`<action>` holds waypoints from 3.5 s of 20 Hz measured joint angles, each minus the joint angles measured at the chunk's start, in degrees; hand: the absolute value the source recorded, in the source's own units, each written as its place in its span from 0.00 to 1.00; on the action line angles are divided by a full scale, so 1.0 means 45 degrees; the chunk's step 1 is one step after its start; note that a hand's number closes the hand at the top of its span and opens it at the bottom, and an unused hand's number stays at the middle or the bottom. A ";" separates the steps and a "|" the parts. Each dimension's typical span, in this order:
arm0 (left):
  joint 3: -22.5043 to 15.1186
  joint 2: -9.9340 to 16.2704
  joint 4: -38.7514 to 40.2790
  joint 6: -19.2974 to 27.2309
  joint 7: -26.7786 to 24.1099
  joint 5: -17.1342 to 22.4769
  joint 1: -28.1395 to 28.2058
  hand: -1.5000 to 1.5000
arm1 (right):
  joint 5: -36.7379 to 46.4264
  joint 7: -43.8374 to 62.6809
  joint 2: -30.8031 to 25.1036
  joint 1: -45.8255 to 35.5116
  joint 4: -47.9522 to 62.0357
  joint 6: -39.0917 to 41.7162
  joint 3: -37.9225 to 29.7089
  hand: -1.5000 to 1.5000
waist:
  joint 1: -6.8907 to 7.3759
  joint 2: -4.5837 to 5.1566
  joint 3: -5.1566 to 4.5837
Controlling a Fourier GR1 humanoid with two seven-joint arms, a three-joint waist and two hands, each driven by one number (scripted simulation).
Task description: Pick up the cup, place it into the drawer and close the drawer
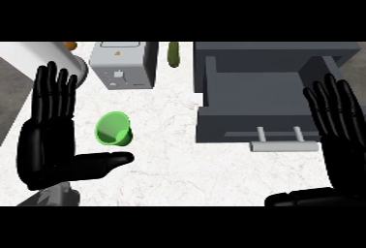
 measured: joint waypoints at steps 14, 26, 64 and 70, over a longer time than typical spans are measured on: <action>-0.0427 -0.0102 0.2290 0.1517 -0.0371 0.0734 -0.1609 0.00 | -0.0151 0.0128 0.0366 -0.0428 0.0739 0.0211 -0.0074 0.00 | 0.0063 0.0007 0.0037; -0.0242 -0.0066 0.2697 0.1721 -0.0437 0.0903 -0.1081 0.00 | -0.0645 0.0583 0.0085 -0.0810 0.0586 0.0493 -0.0768 0.00 | 0.0080 0.0000 0.0038; 0.2401 0.0403 1.0592 -0.0103 -0.6457 0.2596 -0.0472 0.00 | -0.0575 0.1013 0.0313 -0.0840 0.0190 0.0622 -0.0687 0.00 | 0.0074 -0.0017 0.0069; 0.2903 0.0637 1.2308 -0.0481 -0.7565 0.2878 -0.0811 0.00 | -0.0443 0.1107 0.0362 -0.0679 -0.0024 0.0654 -0.0498 0.00 | 0.0061 -0.0002 0.0045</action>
